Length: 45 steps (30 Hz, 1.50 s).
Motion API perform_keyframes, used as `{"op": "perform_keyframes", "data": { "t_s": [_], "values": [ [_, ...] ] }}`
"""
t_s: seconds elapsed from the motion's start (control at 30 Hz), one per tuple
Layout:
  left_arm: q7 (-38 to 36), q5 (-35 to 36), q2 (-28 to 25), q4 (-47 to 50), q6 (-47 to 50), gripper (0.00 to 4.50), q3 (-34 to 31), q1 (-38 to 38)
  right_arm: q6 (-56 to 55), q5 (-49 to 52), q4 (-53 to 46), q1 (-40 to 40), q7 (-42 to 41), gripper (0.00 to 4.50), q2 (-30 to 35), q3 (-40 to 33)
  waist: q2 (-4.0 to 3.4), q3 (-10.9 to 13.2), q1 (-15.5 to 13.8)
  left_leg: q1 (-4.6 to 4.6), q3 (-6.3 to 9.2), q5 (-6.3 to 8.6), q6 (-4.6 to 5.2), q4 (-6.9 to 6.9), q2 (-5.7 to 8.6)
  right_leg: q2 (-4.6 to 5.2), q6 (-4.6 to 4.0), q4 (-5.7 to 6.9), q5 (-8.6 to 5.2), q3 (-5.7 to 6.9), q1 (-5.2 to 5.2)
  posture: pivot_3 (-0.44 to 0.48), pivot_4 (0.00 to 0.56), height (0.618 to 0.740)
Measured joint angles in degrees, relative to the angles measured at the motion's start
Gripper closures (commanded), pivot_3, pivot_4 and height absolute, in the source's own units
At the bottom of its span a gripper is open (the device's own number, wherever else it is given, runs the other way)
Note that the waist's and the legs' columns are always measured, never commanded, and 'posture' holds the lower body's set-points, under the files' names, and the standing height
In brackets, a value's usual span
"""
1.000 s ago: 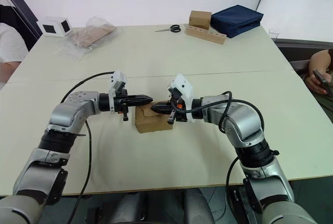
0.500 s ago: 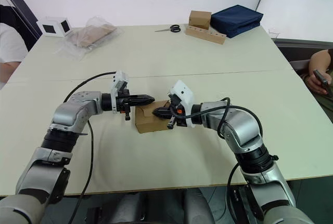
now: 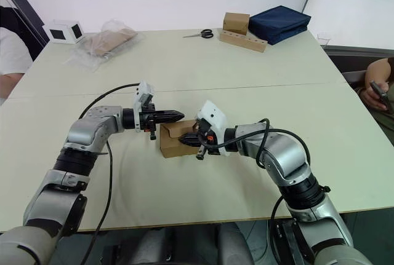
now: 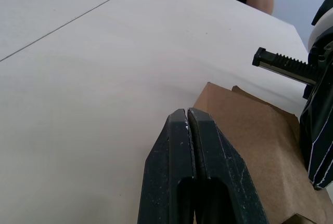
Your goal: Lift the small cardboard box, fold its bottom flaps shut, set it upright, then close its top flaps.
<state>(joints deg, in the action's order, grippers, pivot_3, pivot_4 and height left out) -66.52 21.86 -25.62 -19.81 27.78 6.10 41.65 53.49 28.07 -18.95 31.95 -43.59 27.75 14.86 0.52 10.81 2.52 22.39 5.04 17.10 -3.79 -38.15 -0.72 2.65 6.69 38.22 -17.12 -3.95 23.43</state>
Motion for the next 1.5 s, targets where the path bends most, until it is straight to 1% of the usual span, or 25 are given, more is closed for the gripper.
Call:
{"op": "perform_keyframes", "data": {
  "t_s": [0.13,0.33,0.77,0.93,1.03,1.37,1.5],
  "values": [
    [-1.30,-0.21,-0.06,0.70,-0.79,4.48,0.77,-0.05,0.00,-0.27,0.00,0.03,0.62,4.50,-0.11,0.01,0.00,0.00,0.00,0.00,0.00,0.00,0.00,0.00,0.00,0.00,0.00,0.00,0.00,0.00,0.00,0.000,0.150,0.740],
    [-2.62,-0.77,-0.52,2.59,-2.36,4.48,1.72,-0.65,0.88,-0.30,0.50,0.58,2.30,4.50,-1.96,0.01,0.00,0.00,0.00,0.00,0.00,0.00,0.00,0.00,0.00,0.00,0.00,0.01,0.00,0.00,0.00,0.000,0.150,0.740],
    [-1.53,-1.36,-0.65,2.38,-2.84,4.48,1.54,-0.73,1.15,-1.31,1.37,2.05,2.85,4.50,-1.77,0.98,0.00,0.00,0.02,-0.01,0.01,0.00,0.00,-0.01,0.00,0.00,0.00,0.02,0.00,0.00,-0.01,0.000,0.150,0.740],
    [0.81,-1.36,-0.14,-1.37,-2.96,4.48,-0.34,-0.21,1.40,-1.31,1.00,2.28,2.02,4.50,-0.99,1.35,0.00,-0.01,0.01,-0.02,0.01,0.00,0.00,-0.02,0.00,0.00,0.00,0.02,0.00,0.00,-0.02,0.000,0.150,0.740],
    [0.87,-1.55,0.03,-3.34,-3.04,4.48,-0.32,-0.13,2.16,-0.82,0.37,2.28,1.45,4.50,-0.25,1.34,0.00,-0.01,-0.01,-0.01,0.01,0.00,0.00,-0.02,0.00,0.00,0.00,0.01,0.00,0.01,-0.02,0.000,0.150,0.740],
    [0.31,-2.65,1.26,-3.79,-4.58,4.48,-0.20,0.23,2.45,-0.86,0.11,2.28,0.96,4.50,0.23,1.45,0.00,-0.01,-0.06,0.00,0.01,0.00,0.00,-0.02,0.00,0.00,0.00,0.00,0.00,0.01,-0.02,0.000,0.150,0.740],
    [-1.29,-1.05,0.93,-3.15,-3.05,4.48,-0.63,0.37,2.43,-0.85,0.06,2.29,0.93,4.50,0.24,1.49,0.00,-0.01,0.01,0.00,0.01,0.00,0.00,-0.02,0.00,0.00,0.00,0.01,0.00,0.01,-0.01,0.000,0.150,0.740]
  ]
}}
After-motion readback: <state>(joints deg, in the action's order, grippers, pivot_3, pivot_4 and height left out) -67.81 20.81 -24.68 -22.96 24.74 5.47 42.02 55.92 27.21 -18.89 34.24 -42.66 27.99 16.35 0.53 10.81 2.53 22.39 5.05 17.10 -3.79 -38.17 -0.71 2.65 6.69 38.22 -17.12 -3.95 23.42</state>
